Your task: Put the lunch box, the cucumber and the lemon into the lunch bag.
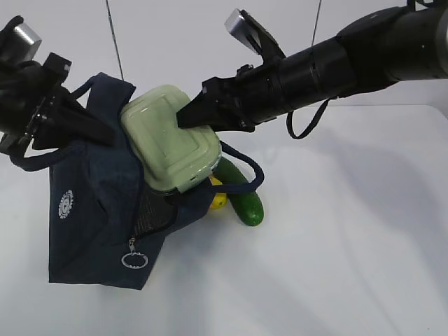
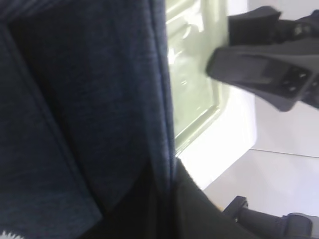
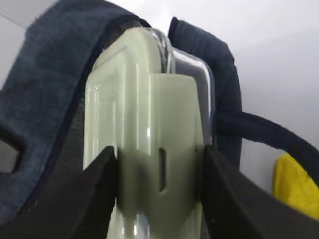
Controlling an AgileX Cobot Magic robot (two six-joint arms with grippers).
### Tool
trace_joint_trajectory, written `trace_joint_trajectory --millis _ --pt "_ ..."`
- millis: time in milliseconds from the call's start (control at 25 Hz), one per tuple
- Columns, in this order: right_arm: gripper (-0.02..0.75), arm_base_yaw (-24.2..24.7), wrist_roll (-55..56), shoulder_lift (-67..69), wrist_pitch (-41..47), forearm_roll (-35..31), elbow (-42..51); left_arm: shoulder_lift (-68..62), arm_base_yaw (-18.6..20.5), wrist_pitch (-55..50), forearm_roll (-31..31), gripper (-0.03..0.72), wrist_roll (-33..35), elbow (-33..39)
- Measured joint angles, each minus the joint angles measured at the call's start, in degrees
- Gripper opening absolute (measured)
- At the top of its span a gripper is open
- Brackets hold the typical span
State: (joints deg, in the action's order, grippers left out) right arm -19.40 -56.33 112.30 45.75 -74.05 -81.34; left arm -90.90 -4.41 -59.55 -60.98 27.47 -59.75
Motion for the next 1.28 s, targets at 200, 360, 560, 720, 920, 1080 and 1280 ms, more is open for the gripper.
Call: trace_joint_trajectory --millis 200,360,560,720,920,1080,1280 --pt "0.368 -0.2 1.4 0.1 0.0 0.0 0.0 0.0 0.0 -0.1 -1.7 0.001 1.0 0.0" --pt "0.368 -2.1 1.6 0.3 -0.3 -0.1 0.0 0.0 0.0 -0.8 -5.2 0.0 2.5 0.0" --pt "0.369 -4.1 1.7 1.4 1.1 -3.0 0.0 0.0 0.0 -2.2 -7.3 0.0 3.4 0.0" --pt "0.369 -4.2 1.8 1.5 1.5 -4.5 -0.3 0.0 0.0 -2.2 -7.7 0.0 3.6 0.0" --pt "0.368 -4.5 1.9 3.7 1.5 -5.1 -0.4 -0.4 0.0 -2.8 -7.9 0.0 3.0 0.0" --pt "0.368 -4.9 1.9 4.9 1.4 -5.5 -0.4 -1.6 0.0 -3.2 -7.9 0.0 2.8 0.0" --pt "0.368 -4.9 0.7 5.1 -1.7 -6.0 -0.4 -1.8 0.0 -3.2 -8.2 0.0 2.8 0.0"
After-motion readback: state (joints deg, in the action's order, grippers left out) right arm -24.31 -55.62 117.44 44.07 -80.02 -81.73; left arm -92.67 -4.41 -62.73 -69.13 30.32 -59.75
